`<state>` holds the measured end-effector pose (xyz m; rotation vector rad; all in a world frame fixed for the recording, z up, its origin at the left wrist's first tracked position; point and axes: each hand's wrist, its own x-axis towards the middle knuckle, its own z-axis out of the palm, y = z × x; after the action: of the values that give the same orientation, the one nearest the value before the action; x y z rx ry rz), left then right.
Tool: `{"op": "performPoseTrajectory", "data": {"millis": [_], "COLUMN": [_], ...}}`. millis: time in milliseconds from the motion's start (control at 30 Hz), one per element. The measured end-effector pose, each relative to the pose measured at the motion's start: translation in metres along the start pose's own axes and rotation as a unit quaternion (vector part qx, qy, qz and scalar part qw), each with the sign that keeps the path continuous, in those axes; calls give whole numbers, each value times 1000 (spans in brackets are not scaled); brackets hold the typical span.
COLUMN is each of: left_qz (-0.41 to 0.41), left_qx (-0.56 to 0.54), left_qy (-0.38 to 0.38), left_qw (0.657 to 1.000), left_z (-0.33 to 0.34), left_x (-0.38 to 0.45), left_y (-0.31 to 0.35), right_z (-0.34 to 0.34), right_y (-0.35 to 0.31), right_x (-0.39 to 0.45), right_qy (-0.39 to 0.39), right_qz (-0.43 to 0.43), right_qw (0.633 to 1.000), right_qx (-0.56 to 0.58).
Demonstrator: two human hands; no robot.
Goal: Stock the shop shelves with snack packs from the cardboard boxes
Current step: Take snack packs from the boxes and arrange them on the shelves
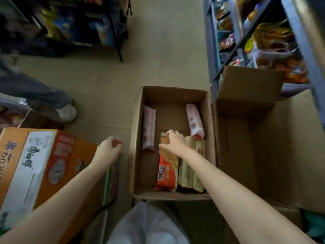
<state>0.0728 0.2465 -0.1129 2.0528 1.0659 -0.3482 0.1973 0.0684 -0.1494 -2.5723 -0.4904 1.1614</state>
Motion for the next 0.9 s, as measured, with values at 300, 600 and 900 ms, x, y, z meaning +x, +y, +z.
{"op": "performPoseTrajectory", "data": {"millis": [300,600,900], "left_qz": [28,39,15], "left_qx": [-56,-115,-266], "left_qy": [19,25,-159], "left_qw": [998,992,951], "left_z": [51,47,23], "left_x": [80,78,27], "left_y": [-6,-18,68], "right_z": [85,83,-41], "right_y": [-10,-19,-6], "right_x": [149,171,5], "right_qy": [38,26,-57], "right_qz": [53,120,1], "right_qw": [998,986,888], "right_qx": [21,114,457]}}
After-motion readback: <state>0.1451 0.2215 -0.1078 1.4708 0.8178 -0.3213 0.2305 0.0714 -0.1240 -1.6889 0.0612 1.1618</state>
